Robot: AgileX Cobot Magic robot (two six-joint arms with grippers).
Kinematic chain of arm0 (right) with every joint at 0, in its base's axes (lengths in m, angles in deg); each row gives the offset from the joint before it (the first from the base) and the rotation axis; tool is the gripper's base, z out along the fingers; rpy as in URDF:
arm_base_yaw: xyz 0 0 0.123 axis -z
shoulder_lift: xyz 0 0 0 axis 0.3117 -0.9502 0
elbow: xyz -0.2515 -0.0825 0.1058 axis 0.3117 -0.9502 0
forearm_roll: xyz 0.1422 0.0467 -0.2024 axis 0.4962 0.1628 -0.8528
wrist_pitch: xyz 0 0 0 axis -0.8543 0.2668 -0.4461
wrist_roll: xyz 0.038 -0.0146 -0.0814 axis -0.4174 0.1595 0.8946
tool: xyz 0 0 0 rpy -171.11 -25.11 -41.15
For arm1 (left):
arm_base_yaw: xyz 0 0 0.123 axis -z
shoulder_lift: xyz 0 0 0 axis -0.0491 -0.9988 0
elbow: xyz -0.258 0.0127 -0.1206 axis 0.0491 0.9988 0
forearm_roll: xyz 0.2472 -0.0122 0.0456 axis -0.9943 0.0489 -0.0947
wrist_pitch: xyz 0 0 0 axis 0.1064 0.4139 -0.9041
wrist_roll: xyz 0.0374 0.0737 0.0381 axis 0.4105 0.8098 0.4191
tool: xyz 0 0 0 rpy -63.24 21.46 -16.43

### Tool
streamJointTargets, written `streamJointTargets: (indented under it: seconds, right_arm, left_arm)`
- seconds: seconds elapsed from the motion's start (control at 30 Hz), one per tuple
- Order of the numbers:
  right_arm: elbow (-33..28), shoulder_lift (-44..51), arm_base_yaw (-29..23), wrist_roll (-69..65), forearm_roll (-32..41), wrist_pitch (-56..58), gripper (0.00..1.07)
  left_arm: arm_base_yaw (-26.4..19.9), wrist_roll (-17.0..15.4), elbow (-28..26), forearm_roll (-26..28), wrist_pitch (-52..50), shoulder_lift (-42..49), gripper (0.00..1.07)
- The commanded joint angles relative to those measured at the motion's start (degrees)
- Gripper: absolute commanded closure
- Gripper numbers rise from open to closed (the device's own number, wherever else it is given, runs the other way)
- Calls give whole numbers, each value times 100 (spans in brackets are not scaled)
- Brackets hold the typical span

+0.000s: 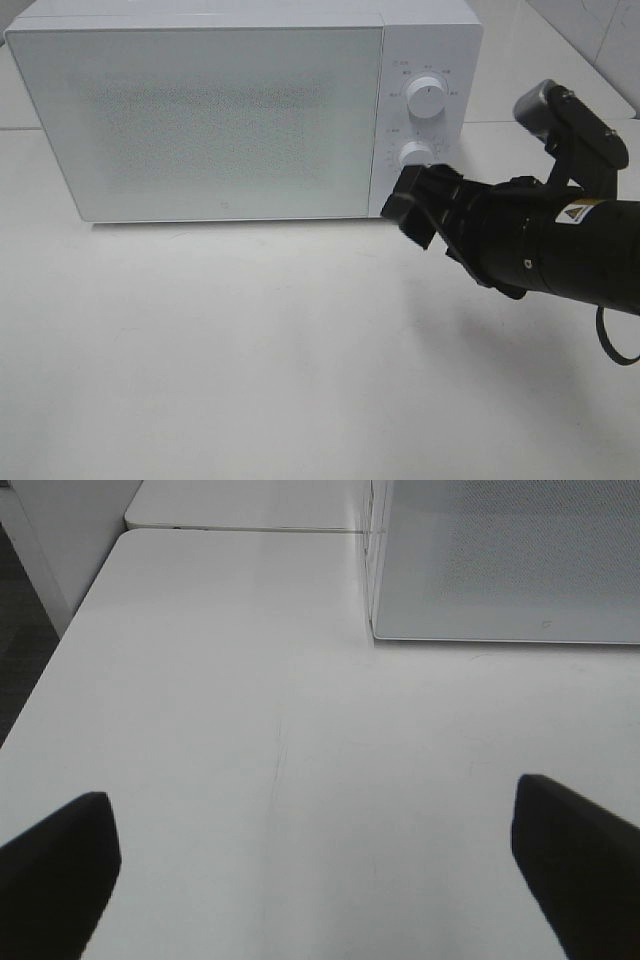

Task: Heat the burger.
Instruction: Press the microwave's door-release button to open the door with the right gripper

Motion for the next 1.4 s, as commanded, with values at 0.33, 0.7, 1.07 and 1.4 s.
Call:
streamJointTargets:
  seconds: [0.33, 0.7, 1.07, 1.4]
  right_arm:
    - [848, 625, 17, 1134, -2441, 4148, 33]
    - [1604, 625, 17, 1163, -3180, 6388, 33]
    - [1977, 974, 0, 1163, -3398, 8337, 33]
    - [1942, 2504, 590, 1089, -3587, 8617, 33]
  left_arm:
    - [-23, -6, 23, 11, -46, 138, 6]
    - [-23, -6, 23, 11, -46, 138, 6]
    - [-23, -6, 23, 11, -46, 138, 6]
    - [-23, -6, 23, 11, -46, 138, 6]
